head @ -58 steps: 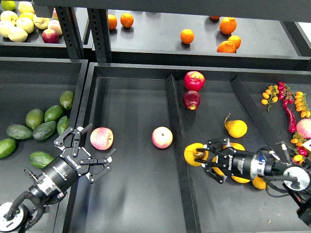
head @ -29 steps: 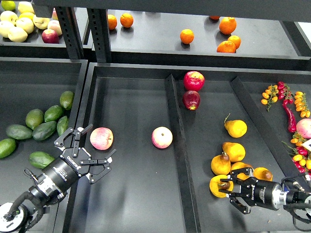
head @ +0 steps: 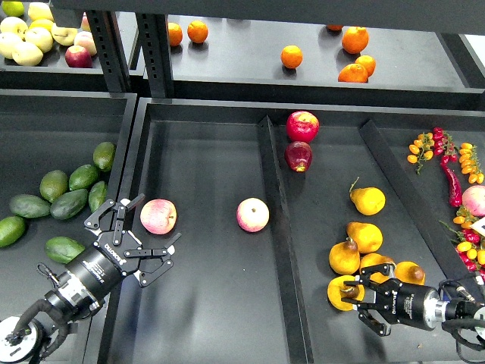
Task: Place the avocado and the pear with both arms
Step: 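Set the pear among the yellow pears and open the right gripper, then raise the open right gripper away from the pears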
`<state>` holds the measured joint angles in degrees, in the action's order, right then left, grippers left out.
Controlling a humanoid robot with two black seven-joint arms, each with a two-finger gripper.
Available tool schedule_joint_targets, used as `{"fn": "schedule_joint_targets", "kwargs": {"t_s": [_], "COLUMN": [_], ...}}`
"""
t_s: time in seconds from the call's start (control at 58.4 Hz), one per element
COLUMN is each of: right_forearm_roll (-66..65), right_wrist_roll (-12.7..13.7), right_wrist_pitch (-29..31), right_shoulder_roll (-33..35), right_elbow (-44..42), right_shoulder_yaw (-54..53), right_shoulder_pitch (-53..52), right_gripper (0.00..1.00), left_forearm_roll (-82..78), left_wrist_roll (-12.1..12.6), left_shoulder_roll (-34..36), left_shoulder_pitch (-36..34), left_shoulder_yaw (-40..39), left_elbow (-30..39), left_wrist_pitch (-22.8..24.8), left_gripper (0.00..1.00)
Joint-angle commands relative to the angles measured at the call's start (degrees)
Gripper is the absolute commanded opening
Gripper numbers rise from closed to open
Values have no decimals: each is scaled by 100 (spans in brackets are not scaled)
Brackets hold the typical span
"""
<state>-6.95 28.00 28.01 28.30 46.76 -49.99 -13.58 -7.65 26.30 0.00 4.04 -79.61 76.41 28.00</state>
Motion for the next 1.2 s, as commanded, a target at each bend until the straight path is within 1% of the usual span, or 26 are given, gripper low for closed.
{"fn": "schedule_joint_targets", "kwargs": {"t_s": [0.0,0.051,0.154,0.188,0.308,0.428,0.514,0.633,0.702,0.736,0.805,0.822,0.839,1.181], "right_forearm_roll": [0,0,0,0,0,27,44,44,53,53,71,71,71,71], "right_wrist_roll": [0,0,0,0,0,0,0,0,0,0,0,0,0,0], "right_wrist_pitch": [-1,-1,-1,-1,-1,-1,-1,-1,-1,-1,-67,-128,-137,-146], "right_shoulder_roll": [18,27,44,44,167,430,457,387,168,45,-245,-472,-561,-2293], "right_elbow": [9,26,53,53,176,422,527,527,527,527,527,527,527,282], "right_shoulder_yaw": [-2,-2,-2,-11,-37,-98,-248,-537,-740,-810,-1073,-1344,-1433,-2893], "right_shoulder_pitch": [-5,-5,4,4,-40,-162,-321,-514,-611,-646,-699,-708,-708,-760], "right_gripper": [51,55,67,68,78,82,84,91,97,98,98,98,98,99], "left_forearm_roll": [0,0,0,0,0,0,0,9,9,9,9,9,9,26], "left_wrist_roll": [-2,-2,-2,-2,-2,-2,-2,-2,-2,-2,-2,-11,-11,-19], "left_shoulder_roll": [0,0,0,0,0,0,0,0,0,0,0,0,0,0], "left_shoulder_pitch": [0,0,0,0,0,35,44,79,79,88,88,88,105,193], "left_shoulder_yaw": [7,7,7,7,-2,7,7,7,7,7,7,7,7,25], "left_elbow": [-3,-3,5,6,6,14,14,23,23,23,32,32,32,32], "left_wrist_pitch": [0,0,0,0,0,0,0,0,0,0,0,0,0,0], "left_gripper": [99,99,99,99,99,99,99,99,99,99,99,99,99,99]}}
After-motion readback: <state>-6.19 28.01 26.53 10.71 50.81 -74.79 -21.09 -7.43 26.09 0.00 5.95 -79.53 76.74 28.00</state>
